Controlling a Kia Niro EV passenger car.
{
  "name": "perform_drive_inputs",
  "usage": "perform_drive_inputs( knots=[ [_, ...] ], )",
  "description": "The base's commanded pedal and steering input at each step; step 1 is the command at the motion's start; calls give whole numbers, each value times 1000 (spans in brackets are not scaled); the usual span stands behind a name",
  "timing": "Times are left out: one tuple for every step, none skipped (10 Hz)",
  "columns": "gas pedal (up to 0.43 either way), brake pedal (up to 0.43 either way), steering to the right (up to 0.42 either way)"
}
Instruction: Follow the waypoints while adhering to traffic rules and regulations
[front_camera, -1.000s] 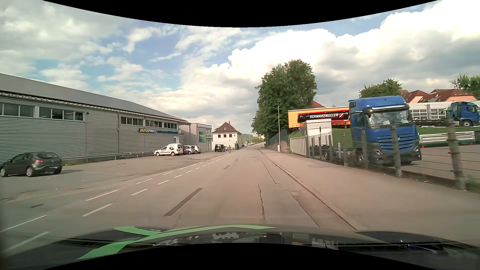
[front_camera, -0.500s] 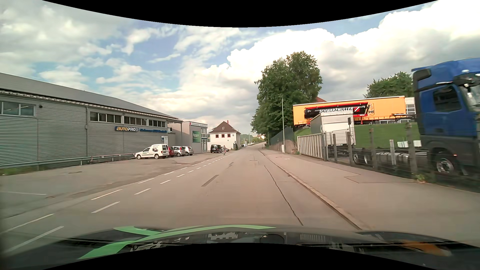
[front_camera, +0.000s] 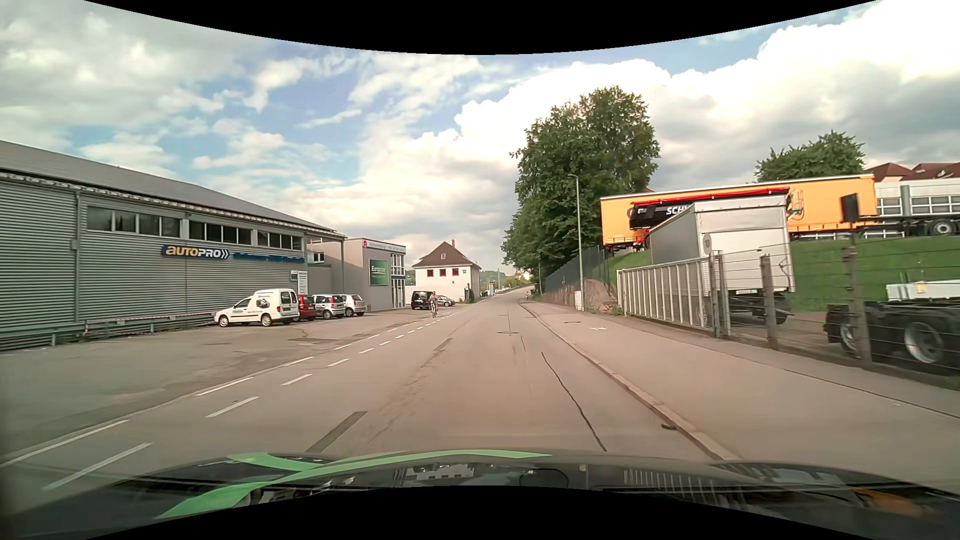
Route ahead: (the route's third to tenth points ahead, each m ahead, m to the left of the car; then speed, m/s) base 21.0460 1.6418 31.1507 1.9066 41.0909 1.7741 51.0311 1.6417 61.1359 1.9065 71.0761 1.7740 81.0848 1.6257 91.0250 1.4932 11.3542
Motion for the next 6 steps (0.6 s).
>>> perform_drive_inputs(
  knots=[
    [130,0,-4],
    [130,0,-4],
    [130,0,-4],
    [130,0,-4],
    [130,0,-4],
    [130,0,-4]
  ],
)
